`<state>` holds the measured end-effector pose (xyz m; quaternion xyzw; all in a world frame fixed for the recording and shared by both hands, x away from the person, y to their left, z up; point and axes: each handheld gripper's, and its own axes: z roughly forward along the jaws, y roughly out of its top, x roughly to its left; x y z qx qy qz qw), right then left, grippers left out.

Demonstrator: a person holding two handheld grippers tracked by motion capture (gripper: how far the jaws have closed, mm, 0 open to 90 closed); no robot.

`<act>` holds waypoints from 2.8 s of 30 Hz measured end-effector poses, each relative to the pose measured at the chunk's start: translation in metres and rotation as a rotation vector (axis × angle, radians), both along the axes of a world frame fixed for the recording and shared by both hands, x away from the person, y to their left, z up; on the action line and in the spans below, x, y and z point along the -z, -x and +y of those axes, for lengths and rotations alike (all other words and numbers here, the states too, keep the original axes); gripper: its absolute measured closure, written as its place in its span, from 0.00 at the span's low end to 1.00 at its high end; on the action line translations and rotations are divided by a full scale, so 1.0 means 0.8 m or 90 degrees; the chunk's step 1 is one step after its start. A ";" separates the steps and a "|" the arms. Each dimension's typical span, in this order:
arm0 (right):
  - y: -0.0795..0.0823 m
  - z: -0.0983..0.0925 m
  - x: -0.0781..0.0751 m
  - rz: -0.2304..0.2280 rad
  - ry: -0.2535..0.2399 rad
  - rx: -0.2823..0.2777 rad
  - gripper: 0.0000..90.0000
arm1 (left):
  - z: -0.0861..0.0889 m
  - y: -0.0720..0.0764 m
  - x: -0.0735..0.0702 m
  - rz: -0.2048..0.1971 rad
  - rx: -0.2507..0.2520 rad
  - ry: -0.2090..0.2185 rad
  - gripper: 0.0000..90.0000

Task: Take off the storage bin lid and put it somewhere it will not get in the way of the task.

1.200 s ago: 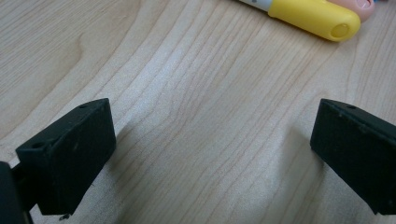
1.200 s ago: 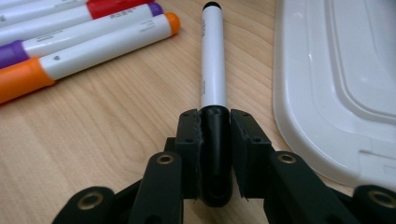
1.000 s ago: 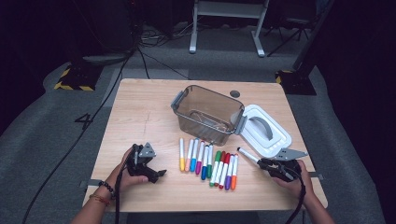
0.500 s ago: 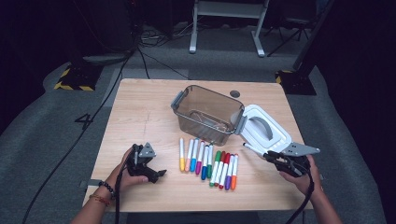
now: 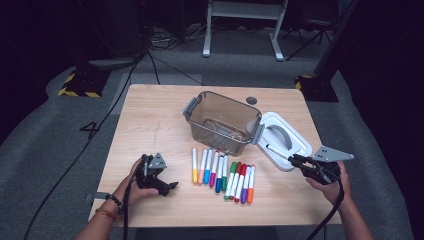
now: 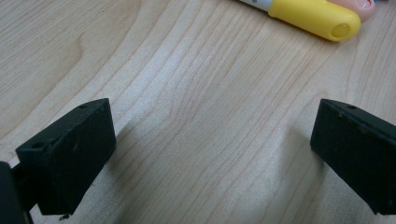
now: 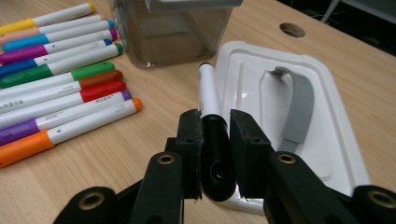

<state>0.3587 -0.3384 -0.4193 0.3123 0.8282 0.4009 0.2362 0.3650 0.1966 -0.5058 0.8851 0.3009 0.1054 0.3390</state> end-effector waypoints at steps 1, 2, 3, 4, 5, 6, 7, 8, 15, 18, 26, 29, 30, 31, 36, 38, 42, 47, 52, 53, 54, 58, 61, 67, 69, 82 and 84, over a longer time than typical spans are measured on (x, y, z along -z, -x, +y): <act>0.000 -0.002 -0.004 -0.004 -0.002 0.003 0.83 | 0.000 0.000 0.000 0.000 0.000 0.000 0.01; -0.001 -0.004 -0.007 -0.008 -0.003 0.005 0.83 | 0.000 0.000 0.000 0.000 0.000 0.000 0.01; -0.001 -0.006 -0.011 -0.013 -0.003 0.007 0.83 | 0.000 0.000 0.000 0.000 0.000 0.000 0.01; -0.001 -0.007 -0.015 -0.017 -0.006 0.011 0.83 | 0.000 0.000 0.000 0.000 0.000 0.000 0.01; -0.002 -0.009 -0.019 -0.021 -0.009 0.012 0.83 | 0.000 0.000 0.000 0.000 0.000 0.000 0.01; -0.003 -0.010 -0.023 -0.024 -0.010 0.013 0.83 | 0.000 0.000 0.000 0.000 0.000 0.000 0.01; -0.003 -0.011 -0.027 -0.028 -0.010 0.015 0.83 | 0.000 0.000 0.000 0.000 0.000 0.000 0.01; -0.005 -0.012 -0.033 -0.036 -0.011 0.017 0.83 | 0.000 0.000 0.000 0.000 0.000 0.000 0.01; -0.015 -0.015 -0.077 -0.081 -0.010 0.024 0.83 | 0.000 0.000 0.000 0.000 0.000 0.000 0.01; -0.019 -0.016 -0.094 -0.094 -0.018 0.027 0.83 | 0.000 0.000 0.000 0.000 0.000 0.000 0.01; -0.035 -0.002 -0.129 -0.121 -0.022 0.016 0.83 | 0.000 0.000 0.000 0.000 0.000 0.000 0.01; -0.042 0.007 -0.135 -0.125 -0.017 0.008 0.83 | 0.000 0.000 0.000 0.000 0.000 0.000 0.01; -0.044 0.011 -0.137 -0.125 -0.018 0.005 0.83 | 0.000 0.000 0.000 0.000 0.000 0.000 0.01; -0.047 0.015 -0.140 -0.124 -0.021 -0.001 0.83 | 0.000 0.000 0.000 0.000 0.000 0.000 0.01; -0.055 0.038 -0.146 -0.127 -0.018 -0.024 0.83 | 0.000 0.000 0.000 0.000 0.000 0.000 0.01; -0.060 0.050 -0.147 -0.125 -0.015 -0.034 0.83 | 0.000 0.000 0.000 0.000 0.000 0.000 0.01; -0.068 0.075 -0.146 -0.120 -0.016 -0.055 0.83 | 0.000 0.000 0.000 0.000 0.000 0.000 0.01; -0.079 0.114 -0.140 -0.107 -0.009 -0.092 0.83 | 0.000 0.000 0.000 0.000 0.000 0.000 0.01; -0.091 0.156 -0.127 -0.089 0.005 -0.125 0.83 | 0.000 0.000 0.000 0.000 0.000 0.000 0.01; -0.092 0.162 -0.124 -0.086 0.009 -0.130 0.83 | 0.000 0.000 0.000 0.000 0.000 0.000 0.01; -0.094 0.167 -0.122 -0.082 0.009 -0.133 0.83 | 0.000 0.000 0.000 0.000 0.000 0.000 0.01; -0.102 0.187 -0.110 -0.064 0.015 -0.149 0.83 | 0.000 0.000 0.000 0.000 0.000 0.000 0.01; -0.109 0.200 -0.102 -0.049 0.024 -0.159 0.83 | 0.000 0.000 0.000 0.000 0.000 0.000 0.01; -0.121 0.220 -0.089 -0.021 0.041 -0.178 0.83 | 0.000 0.000 0.000 0.000 0.000 0.000 0.01; -0.125 0.225 -0.086 -0.011 0.044 -0.184 0.83 | 0.000 0.000 0.000 0.000 0.000 0.000 0.01; -0.142 0.257 -0.069 0.044 0.096 -0.228 0.83 | 0.000 0.000 0.000 0.000 0.000 0.000 0.01; -0.144 0.260 -0.068 0.057 0.092 -0.234 0.83 | 0.000 0.000 0.000 0.000 0.000 0.000 0.01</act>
